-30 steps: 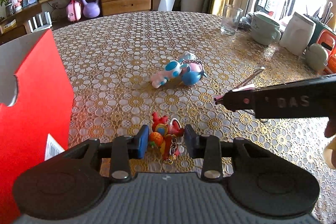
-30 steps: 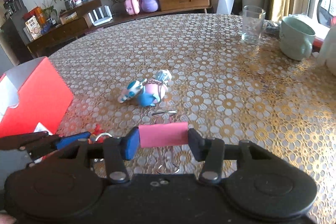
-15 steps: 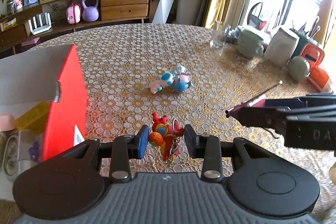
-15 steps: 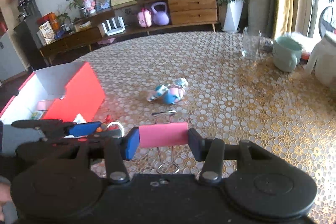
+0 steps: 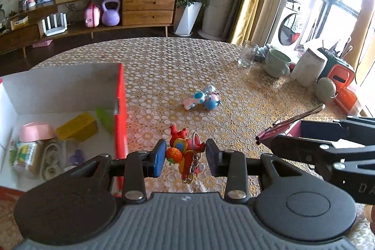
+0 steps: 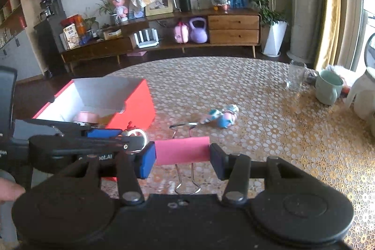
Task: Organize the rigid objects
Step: 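Lift the pink binder clip with the right gripper toward the shoebox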
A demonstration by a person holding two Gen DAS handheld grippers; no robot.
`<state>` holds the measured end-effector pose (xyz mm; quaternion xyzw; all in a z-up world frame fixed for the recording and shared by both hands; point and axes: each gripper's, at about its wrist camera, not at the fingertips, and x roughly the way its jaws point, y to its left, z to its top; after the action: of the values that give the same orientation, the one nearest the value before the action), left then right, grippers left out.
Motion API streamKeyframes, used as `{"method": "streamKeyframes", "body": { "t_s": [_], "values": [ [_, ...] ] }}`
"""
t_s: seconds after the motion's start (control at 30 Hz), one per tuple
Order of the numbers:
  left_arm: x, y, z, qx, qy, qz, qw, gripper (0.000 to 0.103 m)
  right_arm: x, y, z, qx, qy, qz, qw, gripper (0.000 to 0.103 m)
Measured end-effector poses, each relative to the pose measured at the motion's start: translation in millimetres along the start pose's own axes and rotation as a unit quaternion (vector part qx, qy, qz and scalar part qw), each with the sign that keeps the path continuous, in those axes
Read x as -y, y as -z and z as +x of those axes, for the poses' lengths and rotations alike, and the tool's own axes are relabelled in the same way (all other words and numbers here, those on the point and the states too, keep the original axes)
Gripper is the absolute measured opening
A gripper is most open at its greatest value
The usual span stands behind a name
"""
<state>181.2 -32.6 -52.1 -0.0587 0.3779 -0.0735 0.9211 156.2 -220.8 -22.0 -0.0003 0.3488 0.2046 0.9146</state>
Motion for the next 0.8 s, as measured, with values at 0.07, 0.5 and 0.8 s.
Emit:
{"method": "streamKeyframes", "body": {
  "t_s": [0.07,0.5,0.8],
  "values": [
    [-7,-1,-9,0.0,0.004,-0.006,1.0,0.036,-10,-1,-3,0.001,-0.003,-0.005,1.0,0.049],
    [-64,-8,-48,0.021,-0.016,-0.014,0.9996,0.034,-71,-14,6,0.009,-0.022,-0.039,0.999,0.049],
    [-68,16,-42,-0.003,0.0,0.003,1.0,0.034,-67,-9,15,0.004,-0.012,-0.031,0.999,0.049]
  ]
}}
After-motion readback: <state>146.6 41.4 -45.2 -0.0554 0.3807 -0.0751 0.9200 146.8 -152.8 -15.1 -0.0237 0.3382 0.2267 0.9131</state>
